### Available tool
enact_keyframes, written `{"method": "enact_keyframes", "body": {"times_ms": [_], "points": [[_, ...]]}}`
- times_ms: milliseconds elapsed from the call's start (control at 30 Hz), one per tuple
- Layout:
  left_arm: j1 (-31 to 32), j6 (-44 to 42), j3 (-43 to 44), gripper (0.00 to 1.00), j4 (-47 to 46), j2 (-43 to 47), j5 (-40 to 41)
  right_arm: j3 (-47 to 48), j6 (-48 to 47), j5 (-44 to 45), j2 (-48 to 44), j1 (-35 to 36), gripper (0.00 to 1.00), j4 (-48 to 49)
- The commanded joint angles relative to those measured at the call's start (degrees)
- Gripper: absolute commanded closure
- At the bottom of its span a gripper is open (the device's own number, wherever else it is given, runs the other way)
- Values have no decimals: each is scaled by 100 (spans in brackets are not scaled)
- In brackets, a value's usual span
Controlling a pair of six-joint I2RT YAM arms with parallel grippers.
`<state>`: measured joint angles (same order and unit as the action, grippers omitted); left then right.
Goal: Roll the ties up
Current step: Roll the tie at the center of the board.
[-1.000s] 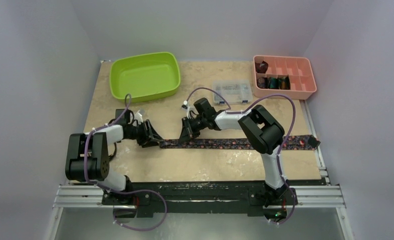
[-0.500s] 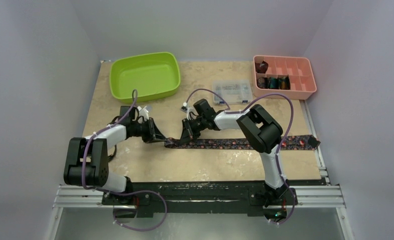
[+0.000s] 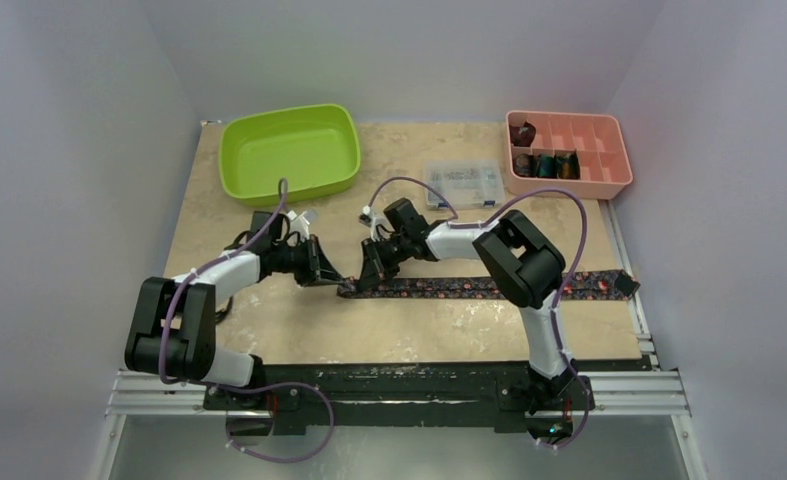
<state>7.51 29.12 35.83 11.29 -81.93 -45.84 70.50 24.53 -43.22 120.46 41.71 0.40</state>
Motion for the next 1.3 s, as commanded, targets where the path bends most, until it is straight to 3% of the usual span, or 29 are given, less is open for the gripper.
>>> {"method": "enact_keyframes", "body": {"times_ms": [0,67,200,300,433,700,967,1267], "points": [[-34,-102,226,100,152,155,33,97,-361,3,-480,39,94,-393],[-120,-190,249,100,364,152,131,148,-623,1,-662,11,89,-679],[-308,-275,277,97,603,125,273,377,-1363,104,-1010,-92,68,-1277],[-353,-311,345,93,685,57,333,422,-2108,660,-1148,-91,53,-1737],[-395,-322,468,83,749,-103,399,225,-2769,1371,-1275,1,38,-1570],[-552,-413,632,67,952,-336,563,545,-3073,1831,-794,262,44,-1799],[-597,-438,635,63,1007,-360,560,508,-3050,1392,-838,334,58,-1969],[-609,-433,618,60,1035,-344,555,441,-2888,1374,-1138,421,59,-1934]]}}
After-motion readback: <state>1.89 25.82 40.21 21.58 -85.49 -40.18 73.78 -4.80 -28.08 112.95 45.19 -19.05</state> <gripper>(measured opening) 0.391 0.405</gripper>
